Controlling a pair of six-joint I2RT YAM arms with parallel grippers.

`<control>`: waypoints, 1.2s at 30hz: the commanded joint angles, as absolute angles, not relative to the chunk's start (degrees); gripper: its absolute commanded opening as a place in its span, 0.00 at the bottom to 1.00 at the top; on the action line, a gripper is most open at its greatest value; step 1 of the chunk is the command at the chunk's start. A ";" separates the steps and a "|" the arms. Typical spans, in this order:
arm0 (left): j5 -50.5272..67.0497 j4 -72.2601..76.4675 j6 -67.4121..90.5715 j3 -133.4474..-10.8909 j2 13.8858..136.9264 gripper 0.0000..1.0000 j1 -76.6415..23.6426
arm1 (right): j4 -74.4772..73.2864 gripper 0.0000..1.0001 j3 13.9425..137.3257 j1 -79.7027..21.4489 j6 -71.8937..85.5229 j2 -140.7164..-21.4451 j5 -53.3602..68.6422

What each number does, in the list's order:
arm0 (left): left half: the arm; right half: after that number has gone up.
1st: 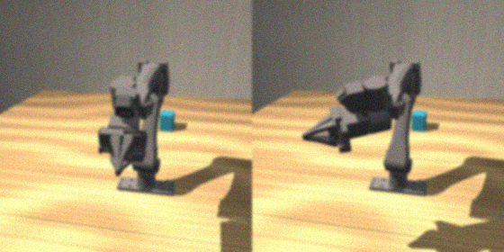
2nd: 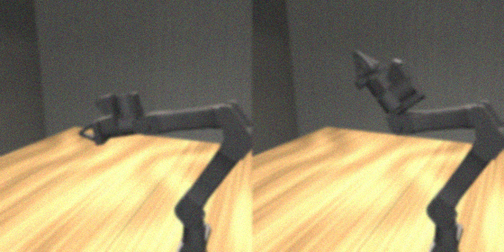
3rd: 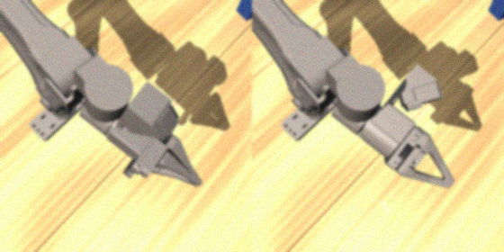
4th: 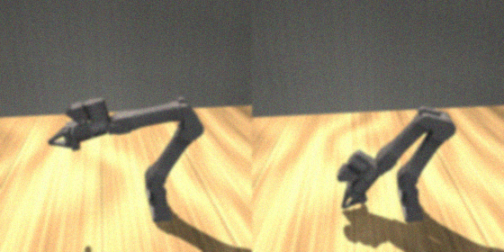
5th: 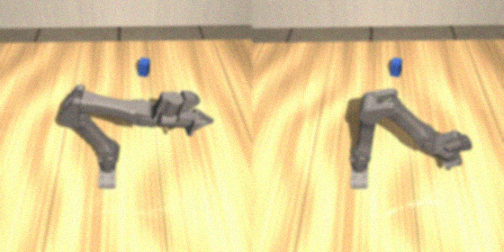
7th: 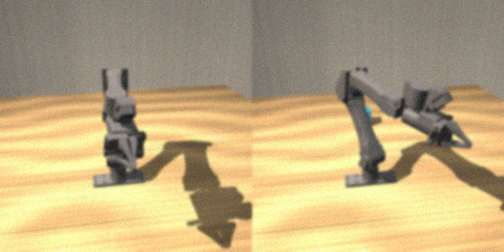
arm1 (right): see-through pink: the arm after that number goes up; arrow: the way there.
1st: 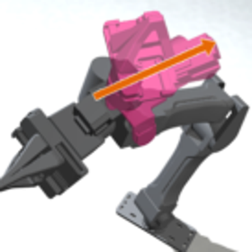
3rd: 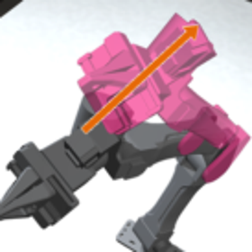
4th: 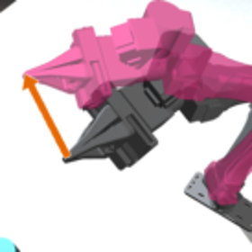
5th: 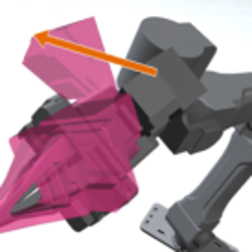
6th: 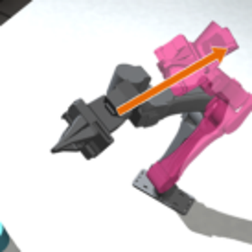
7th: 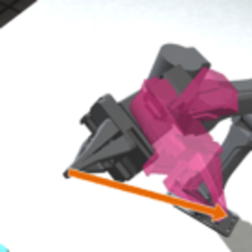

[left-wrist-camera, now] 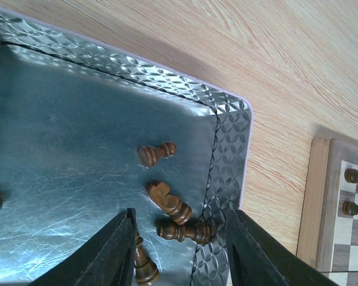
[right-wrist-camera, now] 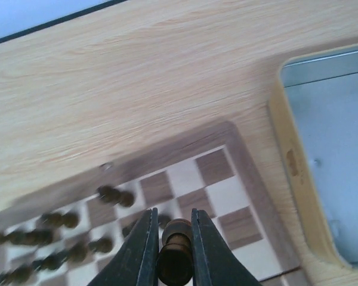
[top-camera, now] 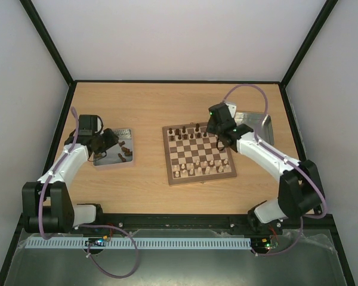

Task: Set up the chess pieces on the board
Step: Pick up the chess piece from the chessboard, then place the chess piece on the chessboard.

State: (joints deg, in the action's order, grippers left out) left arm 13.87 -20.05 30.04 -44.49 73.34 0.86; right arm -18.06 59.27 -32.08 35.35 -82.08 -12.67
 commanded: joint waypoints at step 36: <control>12.70 -21.18 29.62 -43.42 74.31 0.47 2.37 | -19.38 0.20 71.36 -22.50 31.12 -109.74 -13.23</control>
